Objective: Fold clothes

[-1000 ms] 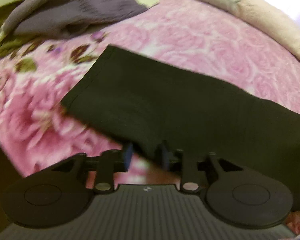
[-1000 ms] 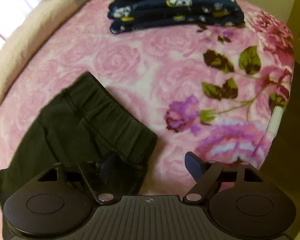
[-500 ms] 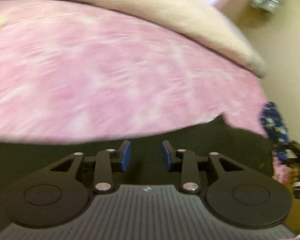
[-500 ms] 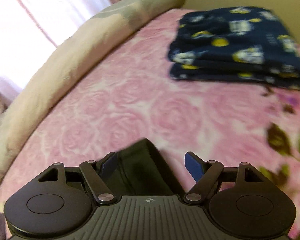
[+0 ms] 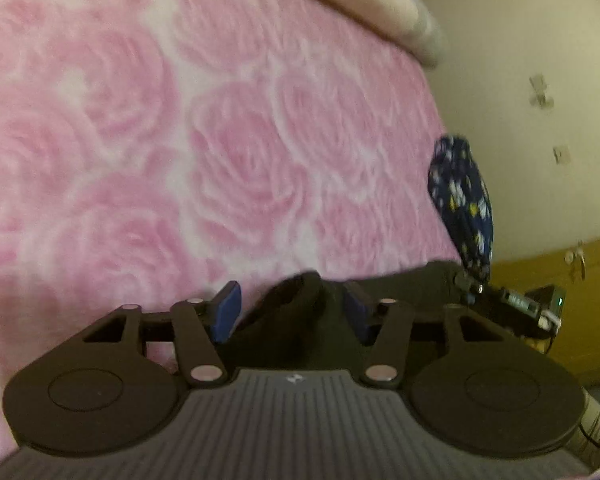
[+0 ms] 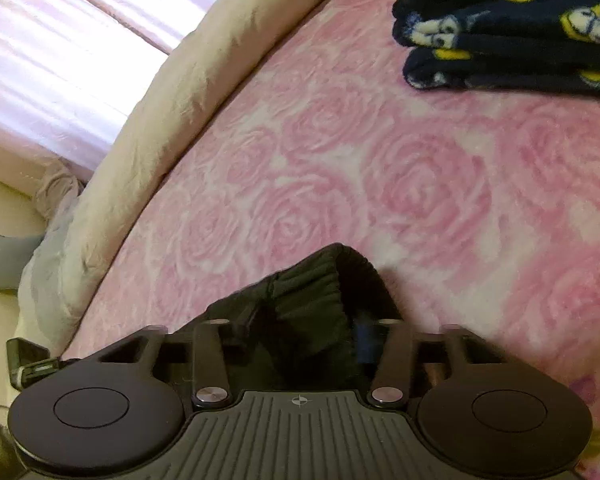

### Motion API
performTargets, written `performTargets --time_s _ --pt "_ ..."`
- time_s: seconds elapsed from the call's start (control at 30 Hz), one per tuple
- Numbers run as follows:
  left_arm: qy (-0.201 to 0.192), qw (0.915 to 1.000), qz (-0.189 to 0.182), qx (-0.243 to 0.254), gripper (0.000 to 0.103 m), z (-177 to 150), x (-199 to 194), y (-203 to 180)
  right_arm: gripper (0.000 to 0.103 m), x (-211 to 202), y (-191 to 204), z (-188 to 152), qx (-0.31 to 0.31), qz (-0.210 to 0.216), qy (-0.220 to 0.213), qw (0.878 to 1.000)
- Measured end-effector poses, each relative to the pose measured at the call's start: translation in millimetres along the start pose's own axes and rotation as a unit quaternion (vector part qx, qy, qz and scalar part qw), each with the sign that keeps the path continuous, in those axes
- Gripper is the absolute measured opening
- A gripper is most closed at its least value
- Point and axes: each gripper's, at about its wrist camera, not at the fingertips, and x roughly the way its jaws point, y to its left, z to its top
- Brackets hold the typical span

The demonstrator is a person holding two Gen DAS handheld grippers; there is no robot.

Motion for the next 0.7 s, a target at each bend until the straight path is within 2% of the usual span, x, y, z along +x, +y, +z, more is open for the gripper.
performTargets --time_s 0.03,0.17,0.2,0.23,0.3,0.37,0.4,0.43,0.47,0.53,0.6,0.7 --pt "0.005 1.0 -0.003 0.007 0.01 -0.9 4.9 -0.5 0.006 -2.5 2.6 -0.7 -0.009 -0.003 -0.005 1.0" --pt "-0.063 0.9971 0.018 0.038 0.01 -18.7 6.3 1.4 0.005 -11.4 16.7 -13.6 -0.073 -0.037 -0.03 0.996" --pt "-0.079 0.9957 0.025 0.041 0.011 -24.4 9.0 3.7 0.004 -11.1 13.9 -18.5 -0.079 -0.051 -0.033 0.995" --pt "-0.095 0.994 0.032 0.045 0.004 -30.1 11.8 6.0 0.004 -6.6 7.2 -23.7 -0.069 -0.063 -0.031 0.995" --pt "-0.117 0.9893 0.064 0.06 0.01 -34.8 20.7 5.4 0.005 2.7 4.8 -32.0 -0.063 -0.086 -0.038 0.994" --pt "-0.131 0.9837 0.093 0.08 0.011 -38.5 24.4 -0.8 0.012 8.4 10.6 -36.6 -0.065 -0.111 -0.055 0.99" --pt "-0.134 0.981 0.105 0.093 0.015 -40.0 22.9 -7.1 0.027 7.9 15.3 -37.6 -0.07 -0.127 -0.063 0.987" --pt "-0.142 0.9775 0.121 0.099 0.017 -42.3 16.0 -11.7 0.051 3.1 19.3 -38.1 -0.076 -0.148 -0.075 0.983" --pt "-0.15 0.9737 0.136 0.105 0.022 -44.7 8.5 -16.1 0.06 -2.6 23.2 -38.6 -0.084 -0.17 -0.087 0.978" --pt "-0.178 0.9642 0.168 0.101 0.021 -52.9 -14.7 -21.9 0.062 -16.2 33.1 -41.1 -0.099 -0.21 -0.112 0.966" --pt "-0.193 0.9604 0.179 0.091 0.021 -67.9 -38.1 -26.5 0.062 -34.0 45.9 -46.4 -0.111 -0.234 -0.136 0.956" --pt "-0.187 0.9631 0.171 0.091 0.012 -104.4 -64.7 -37.0 0.062 -57.1 62.7 -64.9 -0.116 -0.218 -0.149 0.957"
